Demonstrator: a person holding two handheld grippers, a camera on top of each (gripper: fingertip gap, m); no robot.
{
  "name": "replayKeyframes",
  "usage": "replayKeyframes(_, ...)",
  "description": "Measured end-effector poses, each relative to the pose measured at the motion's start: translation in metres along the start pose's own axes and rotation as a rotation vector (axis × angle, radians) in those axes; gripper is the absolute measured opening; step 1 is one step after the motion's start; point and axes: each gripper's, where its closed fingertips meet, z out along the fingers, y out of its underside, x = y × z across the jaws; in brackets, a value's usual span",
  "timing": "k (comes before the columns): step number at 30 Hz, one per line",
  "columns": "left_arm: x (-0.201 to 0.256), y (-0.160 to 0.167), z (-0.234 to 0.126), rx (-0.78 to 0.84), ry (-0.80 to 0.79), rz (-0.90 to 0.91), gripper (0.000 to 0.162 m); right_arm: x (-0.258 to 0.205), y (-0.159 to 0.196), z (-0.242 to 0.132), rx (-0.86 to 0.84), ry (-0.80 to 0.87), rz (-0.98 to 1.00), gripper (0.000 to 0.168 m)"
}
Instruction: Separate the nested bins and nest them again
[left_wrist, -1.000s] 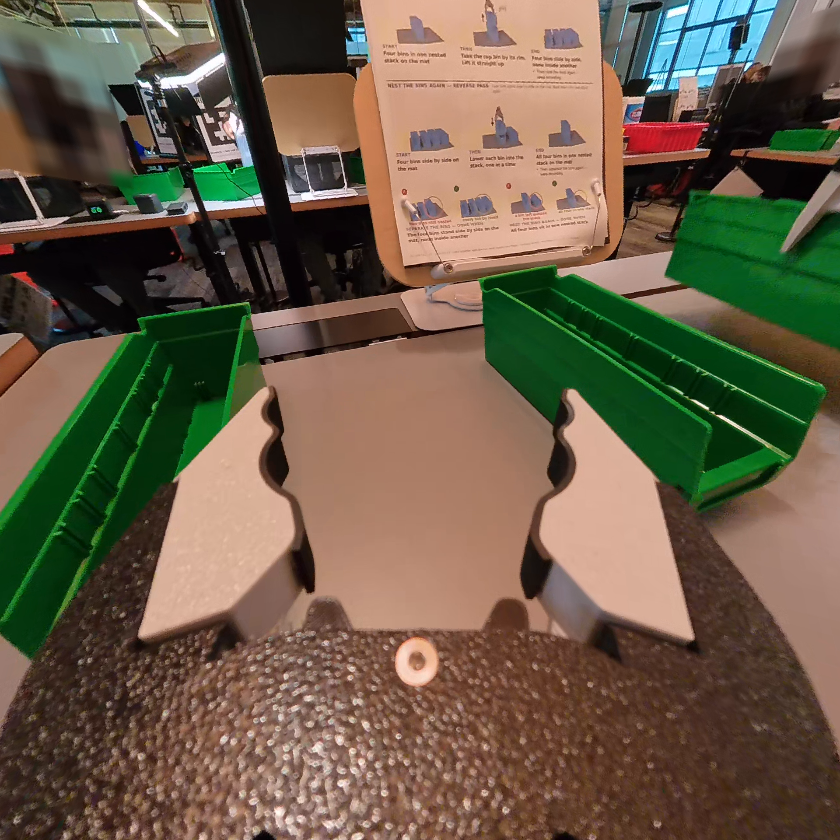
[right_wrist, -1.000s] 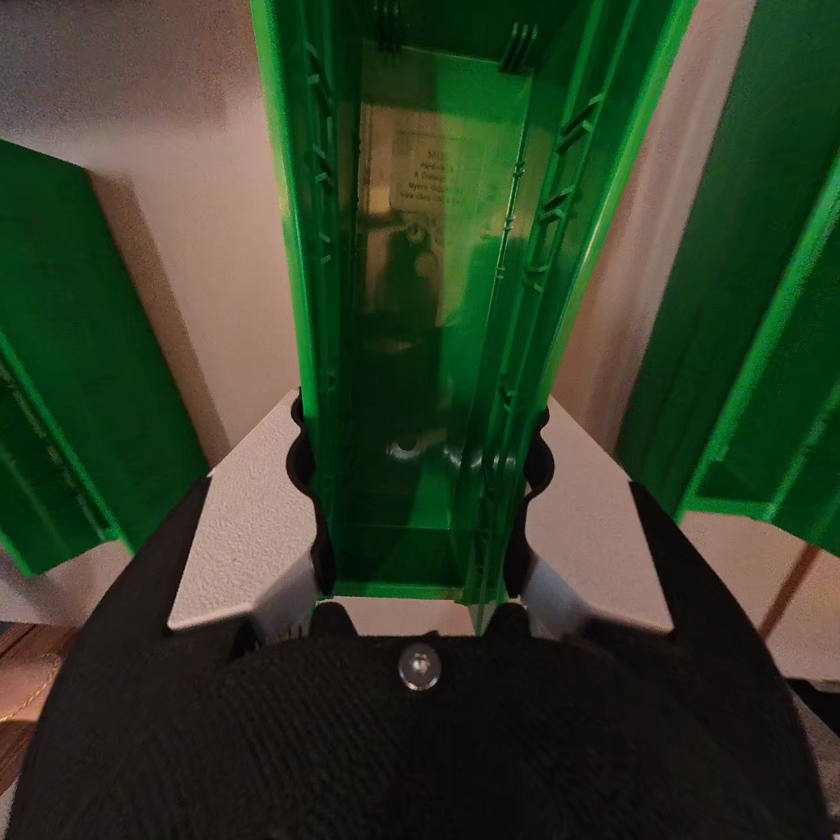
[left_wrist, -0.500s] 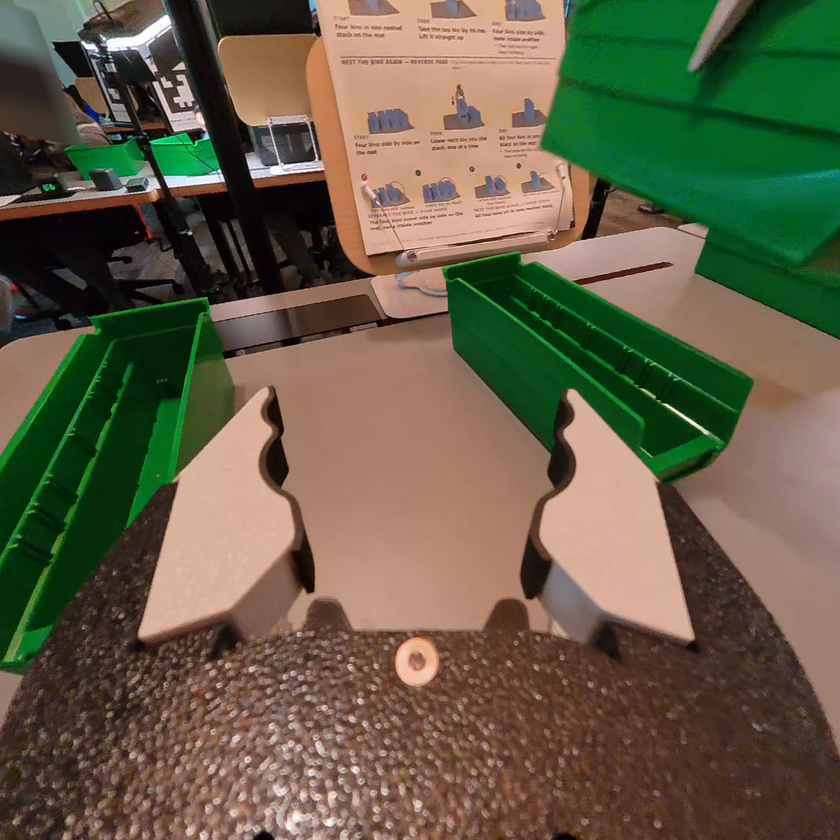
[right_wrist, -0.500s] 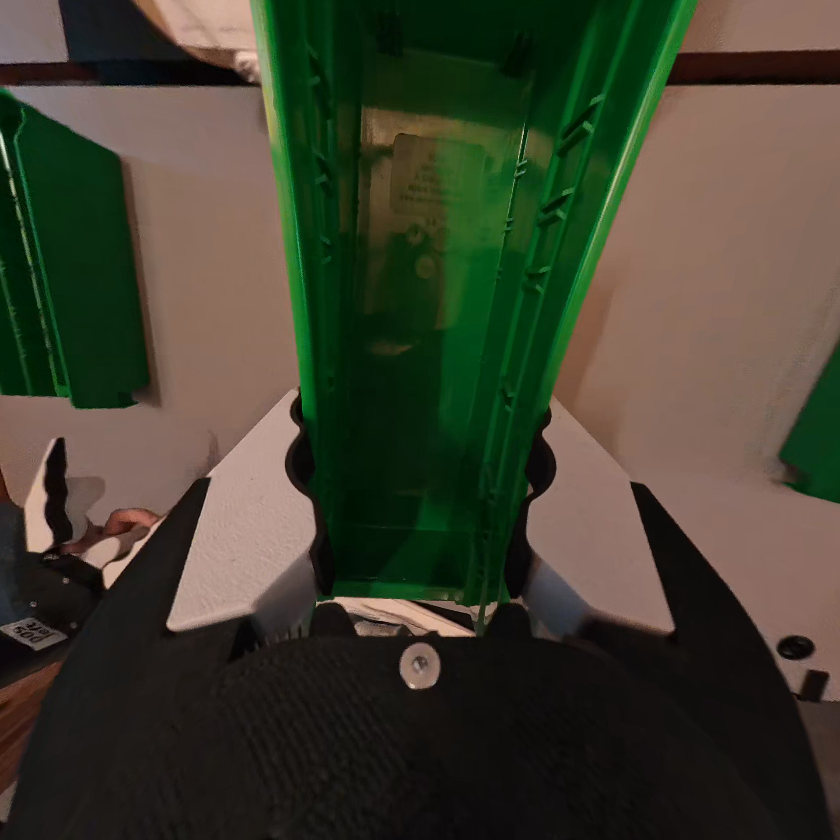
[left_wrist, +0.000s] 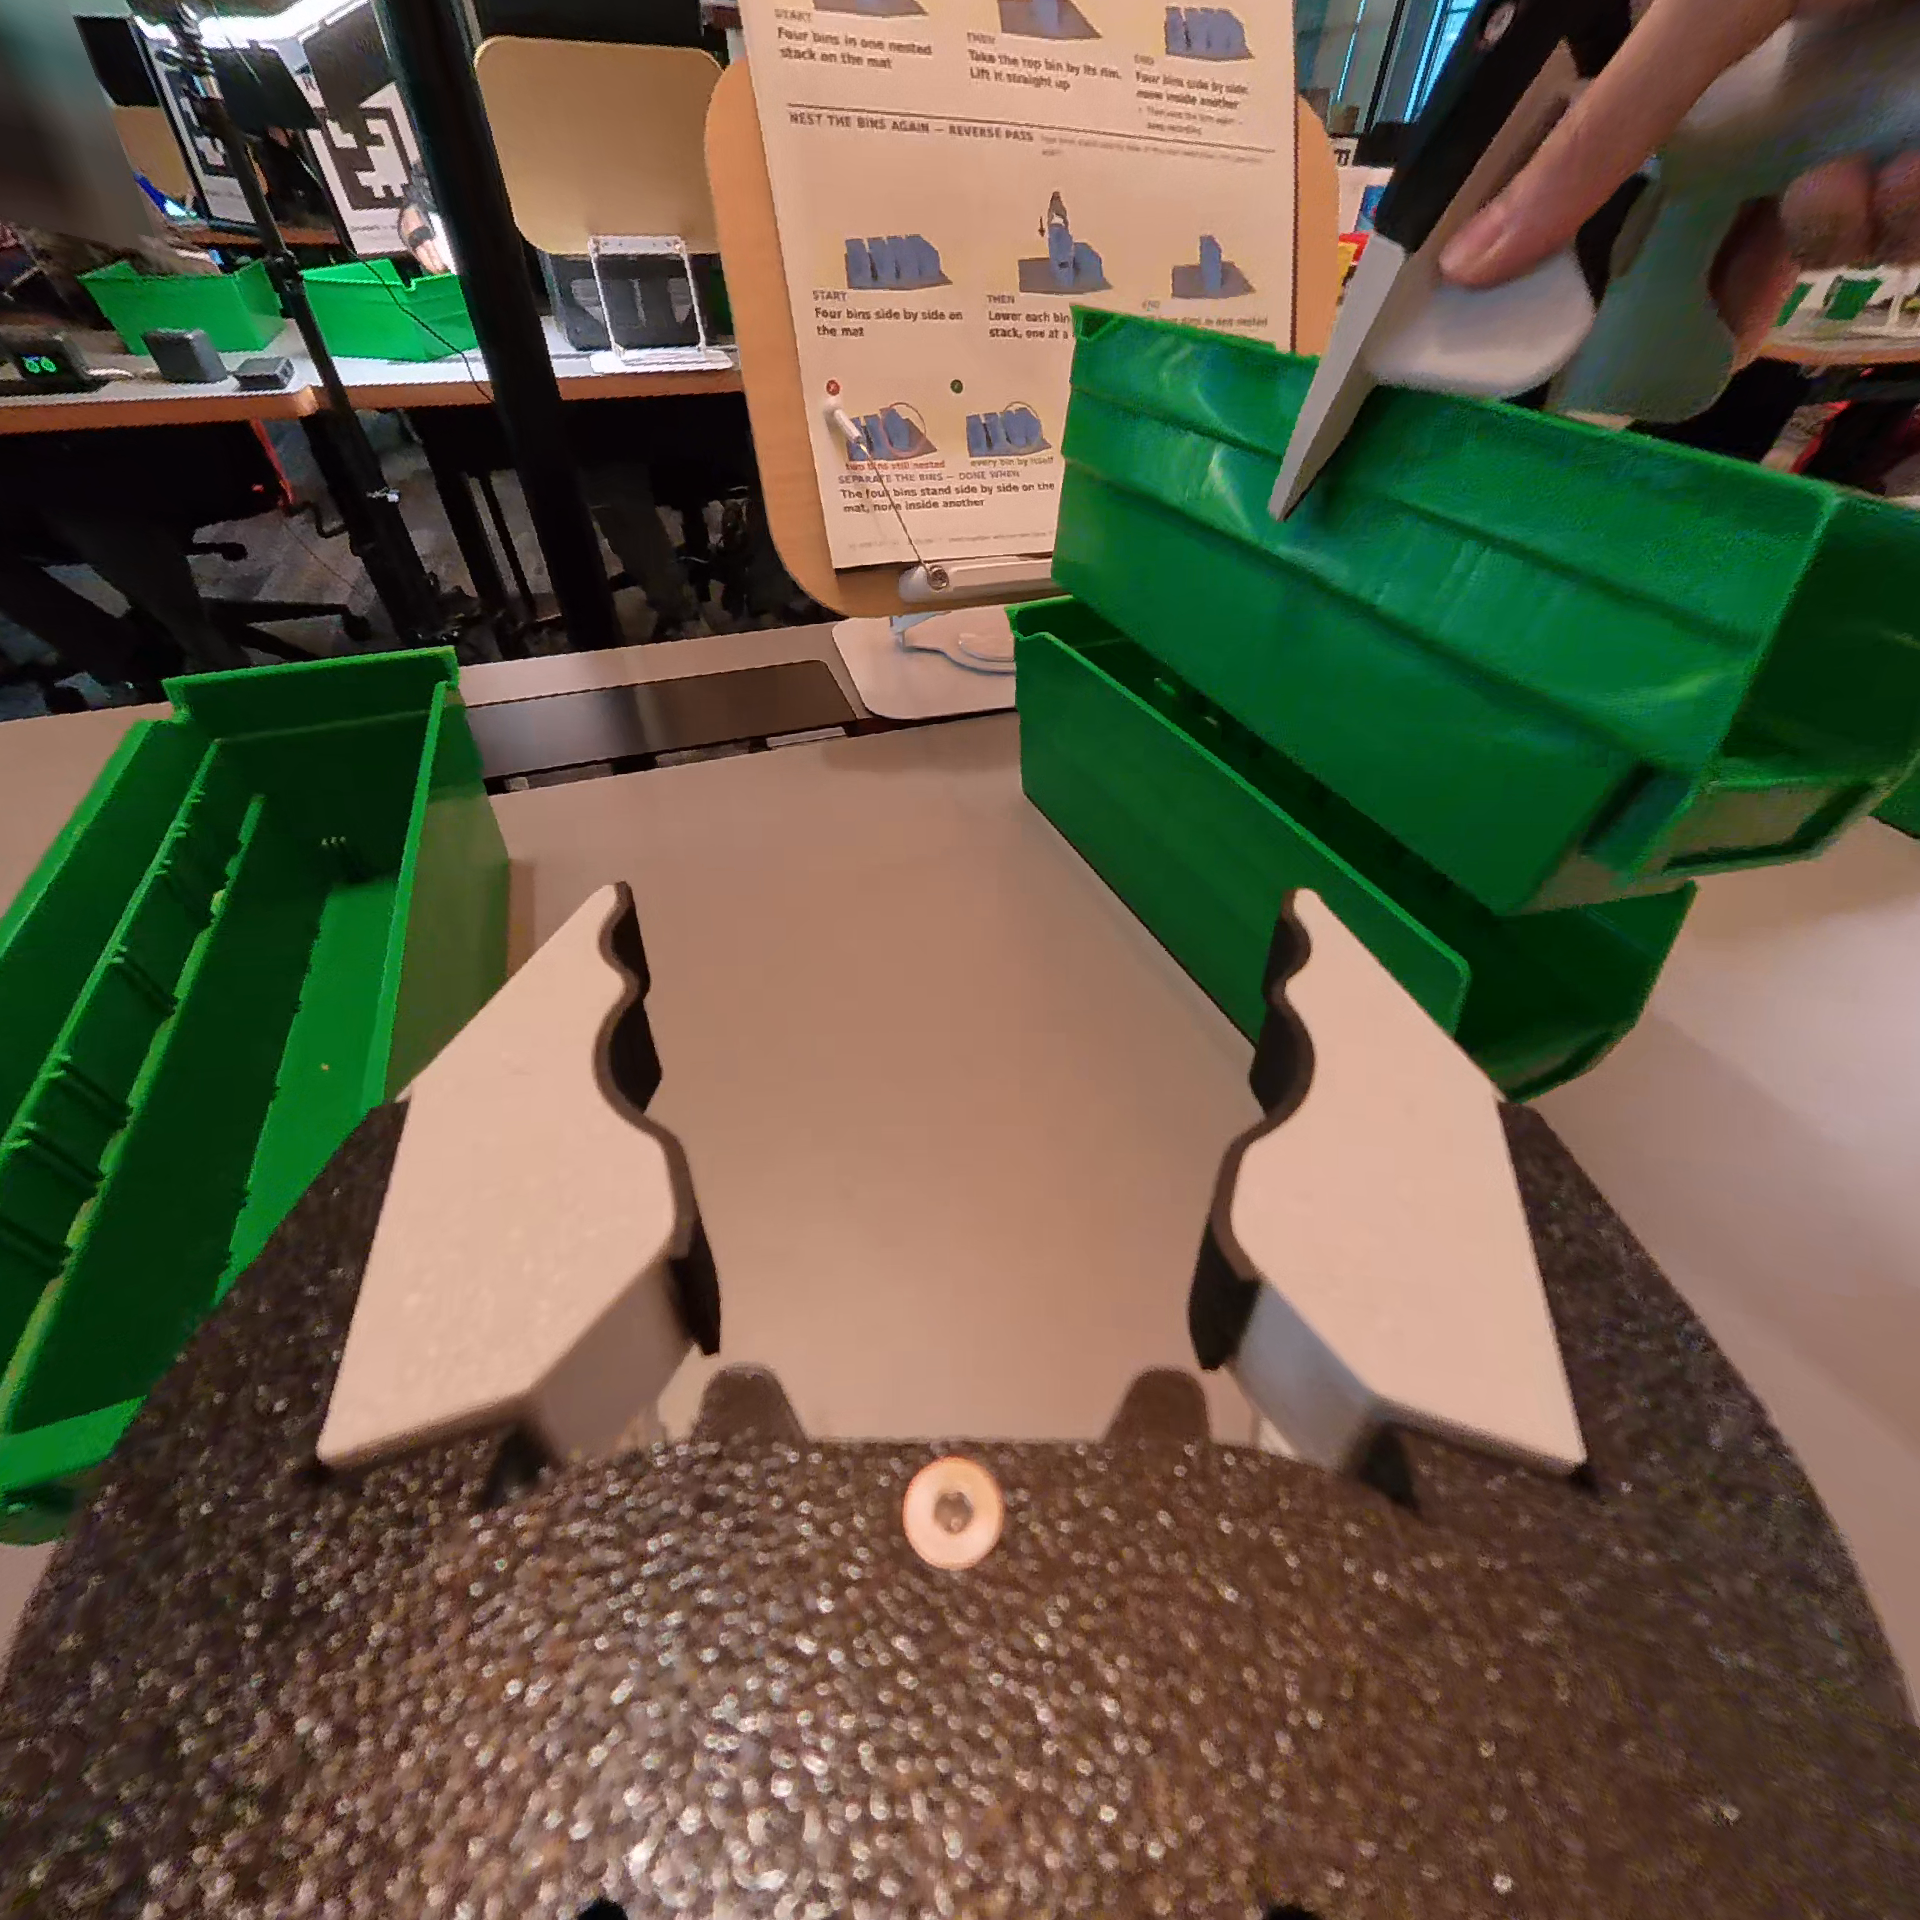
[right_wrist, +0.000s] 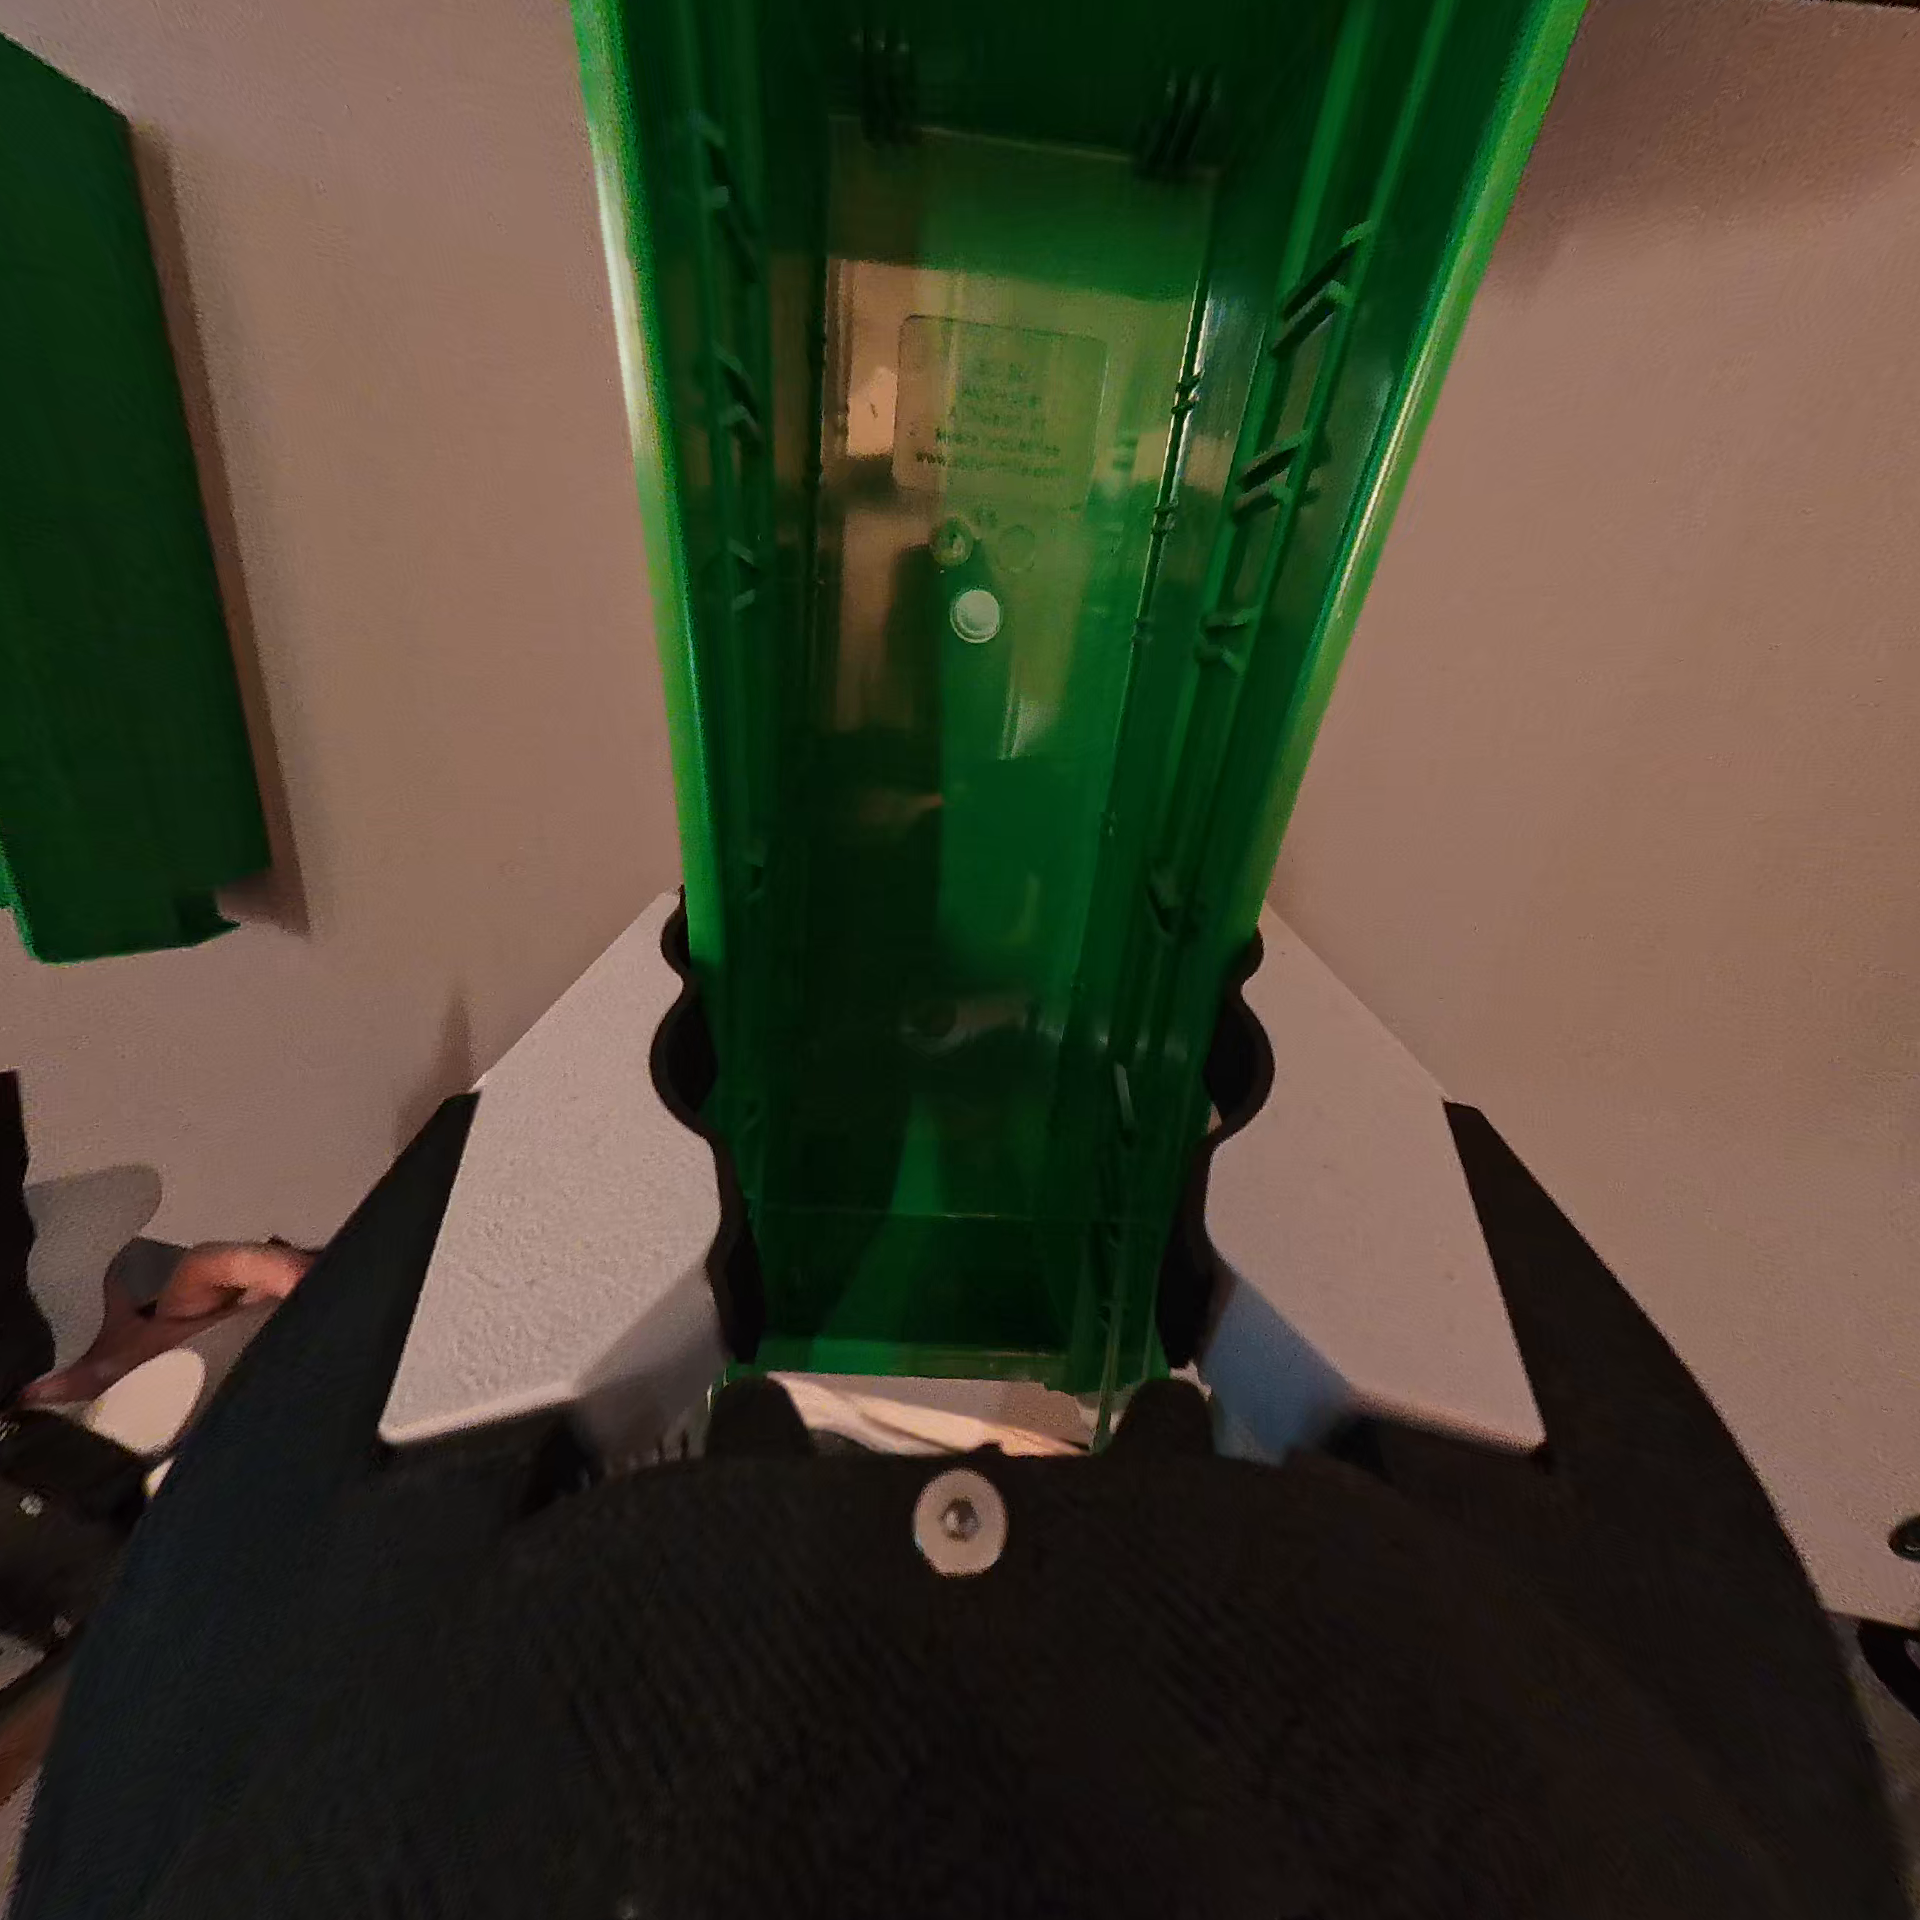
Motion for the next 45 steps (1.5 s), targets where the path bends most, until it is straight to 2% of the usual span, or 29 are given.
replayKeyframes(6,-0.005,0.004,0.001,-0.010,0.000,-0.018,0.116,0.003,-0.002,0.021,0.011,0.065,-0.010,0.098)
replayKeyframes(19,-0.002,0.009,0.003,-0.033,0.021,-0.027,0.114,0.000,0.002,0.051,0.035,0.077,-0.012,0.105)
replayKeyframes(23,0.000,0.011,0.004,-0.039,0.030,-0.024,0.114,0.000,0.002,0.055,0.038,0.079,-0.013,0.106)
replayKeyframes(27,0.002,0.015,0.006,-0.061,0.040,-0.023,0.114,-0.002,0.001,0.058,0.053,0.082,-0.016,0.117)
replayKeyframes(30,0.003,0.015,0.007,-0.065,0.038,-0.017,0.114,-0.006,-0.003,0.057,0.079,0.044,-0.004,0.117)
replayKeyframes(36,0.006,0.018,0.008,-0.075,0.053,-0.025,0.114,-0.004,0.008,0.055,0.028,0.021,-0.004,0.124)
replayKeyframes(40,0.010,0.019,0.009,-0.085,0.066,-0.027,0.114,-0.005,0.014,0.056,-0.006,0.040,-0.038,0.124)
replayKeyframes(45,0.011,0.019,0.009,-0.090,0.066,-0.019,0.114,-0.005,0.015,0.061,-0.009,0.052,-0.051,0.116)
